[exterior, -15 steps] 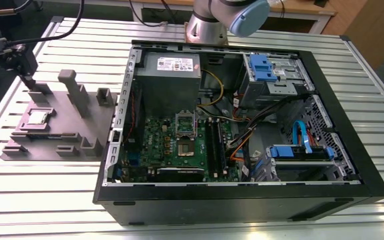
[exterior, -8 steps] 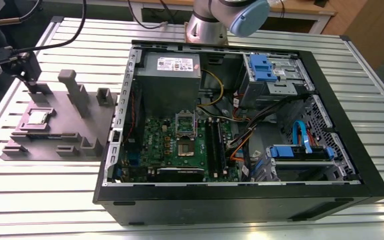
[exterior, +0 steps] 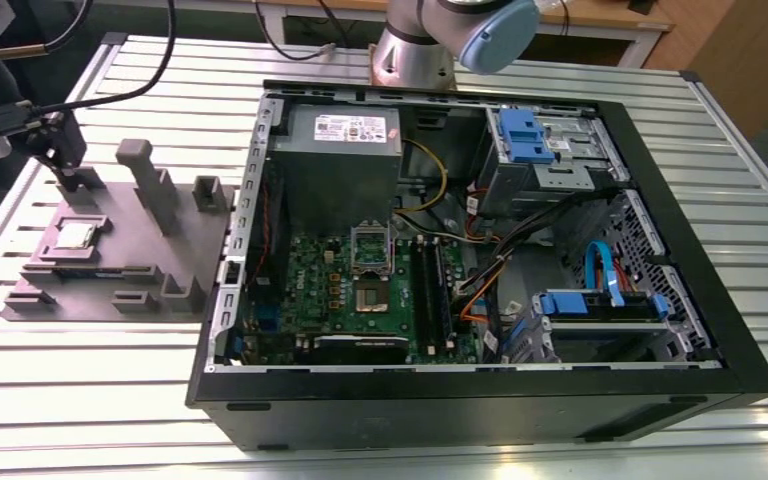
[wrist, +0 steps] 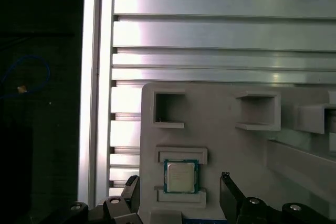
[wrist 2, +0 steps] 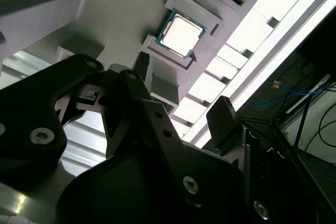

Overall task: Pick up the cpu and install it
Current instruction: 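Pick up the cpu and move it towards the insertion slot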

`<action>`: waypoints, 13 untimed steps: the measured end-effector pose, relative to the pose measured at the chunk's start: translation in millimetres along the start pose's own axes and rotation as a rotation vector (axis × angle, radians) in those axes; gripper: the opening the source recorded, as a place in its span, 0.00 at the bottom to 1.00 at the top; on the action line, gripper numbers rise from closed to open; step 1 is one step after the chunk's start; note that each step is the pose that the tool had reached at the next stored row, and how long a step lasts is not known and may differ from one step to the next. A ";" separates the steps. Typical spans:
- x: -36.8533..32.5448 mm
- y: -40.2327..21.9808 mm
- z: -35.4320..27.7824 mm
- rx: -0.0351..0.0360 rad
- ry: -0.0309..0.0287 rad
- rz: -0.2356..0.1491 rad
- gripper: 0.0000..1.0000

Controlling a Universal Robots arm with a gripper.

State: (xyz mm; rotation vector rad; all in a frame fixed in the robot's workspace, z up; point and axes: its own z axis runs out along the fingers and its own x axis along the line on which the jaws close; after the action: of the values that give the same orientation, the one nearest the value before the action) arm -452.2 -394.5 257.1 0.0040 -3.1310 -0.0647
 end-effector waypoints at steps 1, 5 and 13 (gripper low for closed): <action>0.0 0.0 0.0 0.0000 0.0001 0.000 0.71; 0.0 0.0 0.1 0.0000 0.0000 0.000 0.71; -0.1 -0.3 7.2 -0.0001 -0.0001 -0.001 0.71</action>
State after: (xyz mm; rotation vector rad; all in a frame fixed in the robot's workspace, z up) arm -452.1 -394.5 249.9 0.0063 -3.1311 -0.0648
